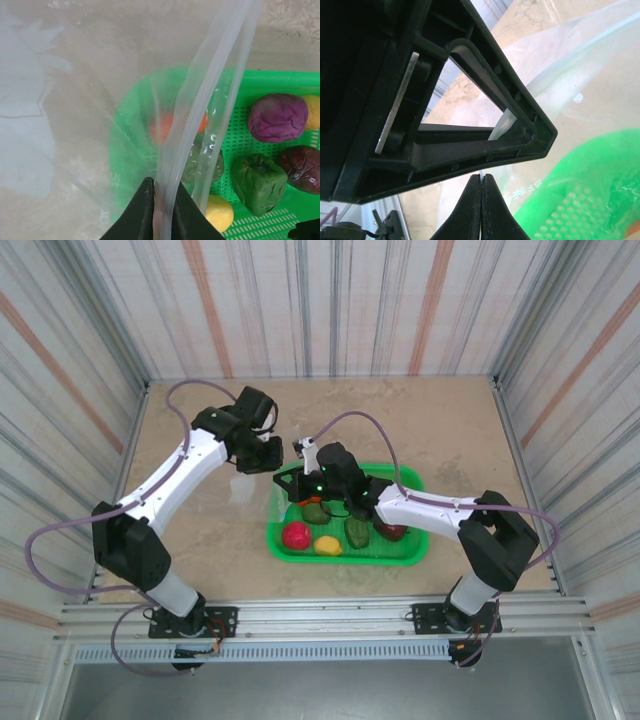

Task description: Place the food in the zip-top bag and seal the zipper

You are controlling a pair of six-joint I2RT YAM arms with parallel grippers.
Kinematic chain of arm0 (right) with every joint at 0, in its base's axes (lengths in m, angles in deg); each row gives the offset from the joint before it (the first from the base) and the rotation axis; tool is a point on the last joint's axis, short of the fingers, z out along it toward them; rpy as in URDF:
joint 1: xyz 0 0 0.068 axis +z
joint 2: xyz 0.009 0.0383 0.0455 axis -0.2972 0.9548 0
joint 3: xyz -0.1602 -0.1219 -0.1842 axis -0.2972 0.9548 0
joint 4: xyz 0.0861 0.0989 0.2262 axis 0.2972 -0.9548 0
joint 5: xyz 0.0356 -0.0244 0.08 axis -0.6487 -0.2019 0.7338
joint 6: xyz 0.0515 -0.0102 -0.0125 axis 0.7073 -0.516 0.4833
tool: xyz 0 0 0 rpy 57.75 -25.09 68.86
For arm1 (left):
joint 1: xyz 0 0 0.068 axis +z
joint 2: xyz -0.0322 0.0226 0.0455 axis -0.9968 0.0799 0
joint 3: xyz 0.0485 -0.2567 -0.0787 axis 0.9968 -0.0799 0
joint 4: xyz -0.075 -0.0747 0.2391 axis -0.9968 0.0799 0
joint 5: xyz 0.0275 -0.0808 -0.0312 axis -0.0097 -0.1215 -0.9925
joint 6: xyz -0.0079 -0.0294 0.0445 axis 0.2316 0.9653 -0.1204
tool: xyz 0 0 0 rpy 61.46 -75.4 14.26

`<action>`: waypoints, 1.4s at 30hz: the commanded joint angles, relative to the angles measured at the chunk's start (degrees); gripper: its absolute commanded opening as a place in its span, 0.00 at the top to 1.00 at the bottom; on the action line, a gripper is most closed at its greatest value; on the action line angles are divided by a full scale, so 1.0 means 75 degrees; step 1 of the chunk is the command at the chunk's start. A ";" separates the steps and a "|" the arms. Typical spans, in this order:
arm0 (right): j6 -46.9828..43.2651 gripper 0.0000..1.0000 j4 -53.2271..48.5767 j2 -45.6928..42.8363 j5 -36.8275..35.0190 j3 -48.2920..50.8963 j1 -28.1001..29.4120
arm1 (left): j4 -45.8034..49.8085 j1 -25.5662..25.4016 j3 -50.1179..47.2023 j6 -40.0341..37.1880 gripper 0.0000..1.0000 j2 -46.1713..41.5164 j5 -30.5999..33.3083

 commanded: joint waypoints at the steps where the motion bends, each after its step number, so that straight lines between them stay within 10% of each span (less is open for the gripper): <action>1: -0.0010 1.00 -0.0075 0.0179 -0.0269 -0.0247 0.0066 | 0.0127 -0.0075 0.0259 -0.0162 0.92 -0.0064 0.0311; 5: 0.0005 0.93 -0.0228 0.0160 -0.0222 -0.0382 0.0055 | 0.0127 -0.0153 0.0259 -0.0233 1.00 -0.0145 0.0485; 10: -0.0164 0.51 -0.0046 -0.0457 0.0041 -0.0091 0.0009 | 0.0193 -0.0144 0.0310 -0.0409 1.00 -0.0273 0.0771; 13: -0.0207 0.44 0.0143 -0.1096 0.0167 0.0335 -0.0249 | 0.0315 -0.0089 0.0417 -0.0614 1.00 -0.0371 0.0771; 26: 0.0108 0.42 -0.2343 -0.0502 0.0869 -0.0795 -0.1264 | 0.0221 0.0128 0.0306 -0.0909 1.00 -0.1084 -0.0388; 31: 0.0307 0.52 -0.2363 -0.0037 0.0982 -0.1164 -0.1219 | 0.0216 0.0127 0.0173 -0.1038 1.00 -0.1132 -0.0669; 37: 0.0796 0.98 -0.2323 0.0103 0.0623 -0.1364 -0.1211 | 0.0171 0.0115 -0.0110 -0.1077 0.96 -0.1295 -0.0415; 42: 0.1886 1.00 -0.1850 0.0277 0.0412 -0.1228 -0.1242 | -0.0195 0.0091 -0.0430 -0.0849 0.85 -0.1389 -0.0217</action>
